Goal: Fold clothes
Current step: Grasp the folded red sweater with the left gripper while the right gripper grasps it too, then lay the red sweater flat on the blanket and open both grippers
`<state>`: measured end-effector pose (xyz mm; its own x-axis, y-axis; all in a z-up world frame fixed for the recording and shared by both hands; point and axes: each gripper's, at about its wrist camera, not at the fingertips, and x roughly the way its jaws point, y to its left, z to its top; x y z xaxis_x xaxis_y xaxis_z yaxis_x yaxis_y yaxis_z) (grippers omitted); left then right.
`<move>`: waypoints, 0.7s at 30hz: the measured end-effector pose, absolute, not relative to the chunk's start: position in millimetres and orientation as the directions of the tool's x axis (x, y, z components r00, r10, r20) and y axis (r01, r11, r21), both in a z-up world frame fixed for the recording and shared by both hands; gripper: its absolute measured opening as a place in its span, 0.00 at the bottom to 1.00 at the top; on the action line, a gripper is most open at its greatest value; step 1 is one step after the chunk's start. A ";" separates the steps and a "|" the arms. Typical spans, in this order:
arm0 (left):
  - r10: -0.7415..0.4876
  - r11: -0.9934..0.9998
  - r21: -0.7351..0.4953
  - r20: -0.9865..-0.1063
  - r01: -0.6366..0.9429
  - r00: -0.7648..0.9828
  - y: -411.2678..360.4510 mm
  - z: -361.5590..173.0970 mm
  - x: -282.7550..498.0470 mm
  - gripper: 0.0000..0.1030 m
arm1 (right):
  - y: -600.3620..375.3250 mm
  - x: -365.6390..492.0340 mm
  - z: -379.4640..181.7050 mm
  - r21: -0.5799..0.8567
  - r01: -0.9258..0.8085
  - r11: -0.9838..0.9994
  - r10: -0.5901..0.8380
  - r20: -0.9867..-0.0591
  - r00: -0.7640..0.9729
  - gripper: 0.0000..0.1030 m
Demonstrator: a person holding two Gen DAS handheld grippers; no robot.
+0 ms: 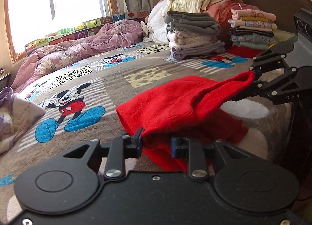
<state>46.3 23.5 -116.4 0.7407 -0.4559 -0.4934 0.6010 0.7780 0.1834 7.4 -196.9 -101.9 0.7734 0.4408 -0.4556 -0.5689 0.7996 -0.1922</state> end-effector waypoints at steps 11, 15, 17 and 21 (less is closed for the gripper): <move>-0.628 0.649 0.092 -0.494 0.755 0.601 44.1 -76.8 15.8 0.50 | -198.5 -4.3 -81.3 -0.140 -0.704 0.696 0.499 -0.610 0.615 0.37; -0.691 0.680 -0.037 -0.365 0.732 0.624 45.3 -62.8 31.3 0.50 | -213.6 3.6 -51.7 -0.013 -0.715 0.699 0.594 -0.547 0.590 0.38; -0.660 0.728 -0.078 -0.346 0.681 0.667 40.5 -63.7 48.8 0.50 | -217.8 11.0 -41.5 0.028 -0.696 0.717 0.614 -0.497 0.613 0.46; -0.499 0.843 -0.054 -0.449 0.535 0.741 18.0 -78.9 99.5 0.37 | -209.4 42.8 -49.3 0.003 -0.590 0.808 0.533 -0.431 0.728 0.46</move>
